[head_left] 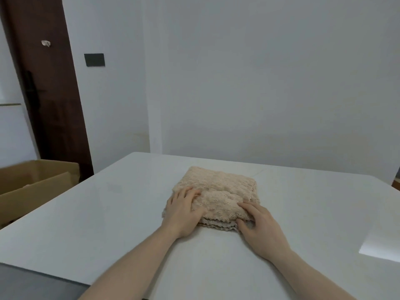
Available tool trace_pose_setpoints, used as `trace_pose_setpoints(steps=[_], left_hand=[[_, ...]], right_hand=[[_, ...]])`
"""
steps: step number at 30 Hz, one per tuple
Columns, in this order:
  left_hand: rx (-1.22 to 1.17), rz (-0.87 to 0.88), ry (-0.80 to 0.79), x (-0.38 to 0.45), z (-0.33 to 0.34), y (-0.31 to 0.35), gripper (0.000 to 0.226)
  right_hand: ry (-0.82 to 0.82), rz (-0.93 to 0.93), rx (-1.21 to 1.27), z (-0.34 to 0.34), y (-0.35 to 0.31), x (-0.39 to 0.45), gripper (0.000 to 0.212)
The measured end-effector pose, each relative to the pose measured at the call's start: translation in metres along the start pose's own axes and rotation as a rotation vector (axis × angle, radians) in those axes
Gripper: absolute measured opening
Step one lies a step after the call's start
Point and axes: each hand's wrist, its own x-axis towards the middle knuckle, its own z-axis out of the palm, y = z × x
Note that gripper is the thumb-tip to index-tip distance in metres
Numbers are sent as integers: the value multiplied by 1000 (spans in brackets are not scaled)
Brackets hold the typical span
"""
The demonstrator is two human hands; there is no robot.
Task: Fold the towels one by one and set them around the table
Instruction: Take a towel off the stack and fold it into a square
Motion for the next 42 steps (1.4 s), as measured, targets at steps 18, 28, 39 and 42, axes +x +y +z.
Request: trace_pose_setpoints(steps=[18,28,39,42], left_hand=[[-275,127,301,-14,-6,4,17],[-272,97,319,-13,-2,-1,31],[-53,-68,410,12,-29,14,23],[-84,-68,440,35,-65,40,26]], right_hand=[[207,-66,38,-2,-4,-9,20],[221,-61,89,-6,-6,-12,18],[273,21,136,-14,-10,-2,17],[328,31,161,-27,-22,17,18]])
